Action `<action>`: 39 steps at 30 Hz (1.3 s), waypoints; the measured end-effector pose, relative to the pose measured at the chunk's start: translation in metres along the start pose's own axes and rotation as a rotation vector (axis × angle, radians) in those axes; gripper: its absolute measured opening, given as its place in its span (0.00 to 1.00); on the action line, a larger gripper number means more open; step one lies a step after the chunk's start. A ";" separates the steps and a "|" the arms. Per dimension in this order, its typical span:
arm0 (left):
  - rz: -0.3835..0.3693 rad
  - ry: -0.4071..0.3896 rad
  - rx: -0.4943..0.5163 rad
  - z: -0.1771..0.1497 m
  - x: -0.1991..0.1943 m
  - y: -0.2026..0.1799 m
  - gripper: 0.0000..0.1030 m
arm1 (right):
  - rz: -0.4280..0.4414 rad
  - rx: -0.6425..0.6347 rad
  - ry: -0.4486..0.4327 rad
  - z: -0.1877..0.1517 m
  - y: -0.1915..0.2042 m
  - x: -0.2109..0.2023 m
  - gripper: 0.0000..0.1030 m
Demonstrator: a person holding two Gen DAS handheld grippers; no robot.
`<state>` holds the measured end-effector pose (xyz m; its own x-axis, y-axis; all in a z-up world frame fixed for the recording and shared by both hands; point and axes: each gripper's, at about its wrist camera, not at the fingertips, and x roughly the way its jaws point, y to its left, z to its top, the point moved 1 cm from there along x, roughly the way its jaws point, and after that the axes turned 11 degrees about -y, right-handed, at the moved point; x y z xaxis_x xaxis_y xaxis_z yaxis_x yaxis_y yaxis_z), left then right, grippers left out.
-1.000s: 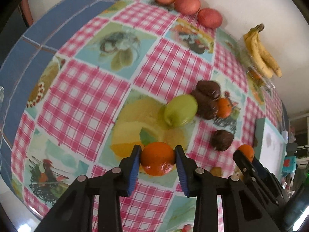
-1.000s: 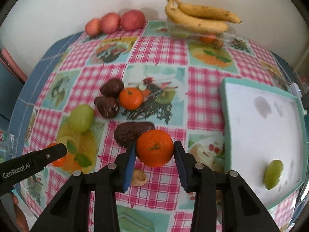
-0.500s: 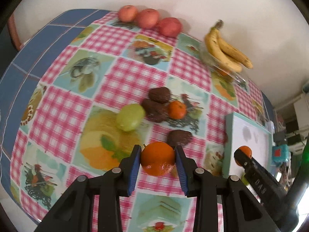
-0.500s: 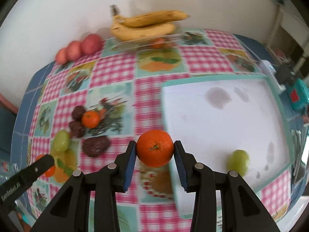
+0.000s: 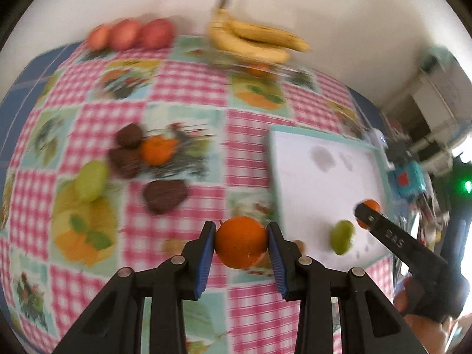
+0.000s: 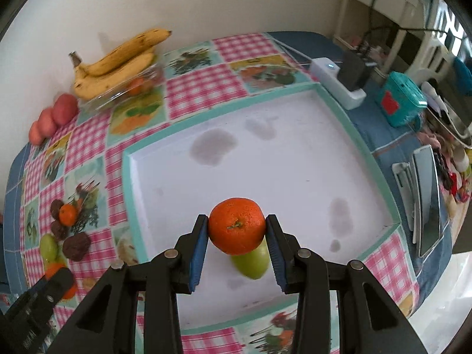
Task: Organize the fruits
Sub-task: 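Lower the tangerine into the white tray with the right tool while the left tool releases its tangerine there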
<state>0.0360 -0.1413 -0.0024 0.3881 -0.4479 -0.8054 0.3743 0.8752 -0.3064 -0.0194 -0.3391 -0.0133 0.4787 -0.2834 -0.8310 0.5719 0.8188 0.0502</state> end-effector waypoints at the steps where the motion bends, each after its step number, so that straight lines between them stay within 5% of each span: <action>1: -0.016 -0.001 0.027 0.000 0.003 -0.009 0.37 | 0.000 0.007 0.000 0.001 -0.004 0.000 0.40; 13: -0.119 0.090 0.168 -0.010 0.074 -0.061 0.37 | -0.027 0.070 0.016 0.004 -0.042 0.016 0.40; 24: -0.084 0.107 0.254 -0.003 0.096 -0.071 0.37 | -0.028 0.063 0.043 0.002 -0.045 0.029 0.40; 39: -0.075 0.074 0.168 0.016 0.095 -0.031 0.37 | -0.023 0.057 0.066 -0.003 -0.044 0.035 0.39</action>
<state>0.0747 -0.2141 -0.0611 0.2931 -0.4908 -0.8205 0.5373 0.7944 -0.2832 -0.0297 -0.3832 -0.0467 0.4209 -0.2668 -0.8670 0.6205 0.7818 0.0607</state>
